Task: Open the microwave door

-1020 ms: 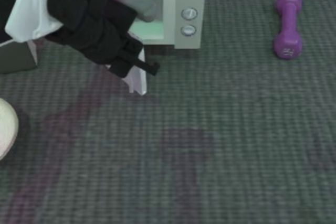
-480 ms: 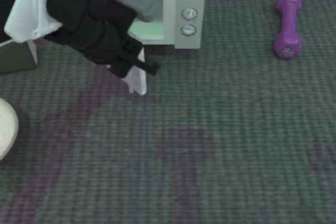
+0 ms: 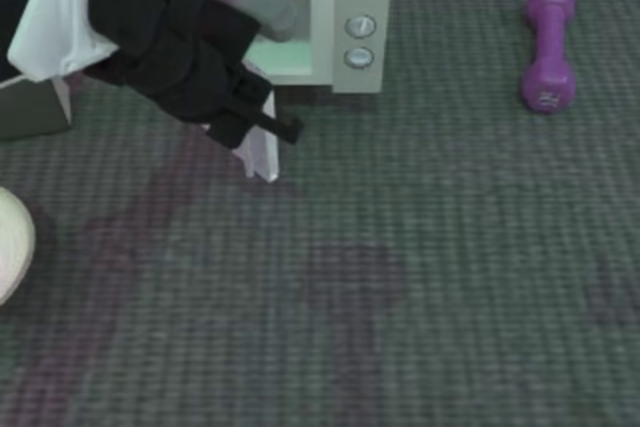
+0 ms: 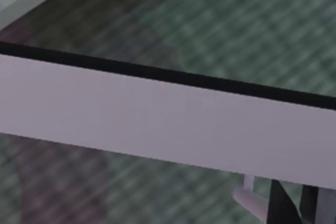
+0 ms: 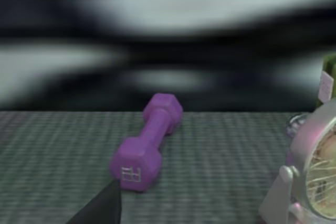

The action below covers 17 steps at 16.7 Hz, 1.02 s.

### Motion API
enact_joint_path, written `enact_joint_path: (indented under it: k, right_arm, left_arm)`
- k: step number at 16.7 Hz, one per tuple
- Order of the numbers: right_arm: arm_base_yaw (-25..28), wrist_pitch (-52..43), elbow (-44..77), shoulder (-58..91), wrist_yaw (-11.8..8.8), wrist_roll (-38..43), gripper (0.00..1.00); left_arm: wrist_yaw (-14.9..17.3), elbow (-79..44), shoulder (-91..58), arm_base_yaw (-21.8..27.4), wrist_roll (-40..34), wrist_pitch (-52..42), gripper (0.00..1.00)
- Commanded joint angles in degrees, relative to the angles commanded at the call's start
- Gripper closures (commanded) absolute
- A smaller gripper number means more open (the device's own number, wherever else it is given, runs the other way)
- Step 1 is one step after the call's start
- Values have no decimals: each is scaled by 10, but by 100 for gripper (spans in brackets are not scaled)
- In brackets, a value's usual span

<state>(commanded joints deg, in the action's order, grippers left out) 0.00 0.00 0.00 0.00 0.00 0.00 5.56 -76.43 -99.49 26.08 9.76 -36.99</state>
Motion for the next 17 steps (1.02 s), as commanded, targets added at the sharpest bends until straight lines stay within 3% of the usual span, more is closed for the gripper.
enact_joint_path:
  k: [4,13,17]
  right_arm:
    - [0,0,0,0,0,0,0]
    - [0,0,0,0,0,0,0]
    - [0,0,0,0,0,0,0]
  left_arm:
    - [4,2,-1,2,0,0,100]
    - [50,31,26,-35,92,-13,100]
    - [54,32,29,-38,98,-12,100]
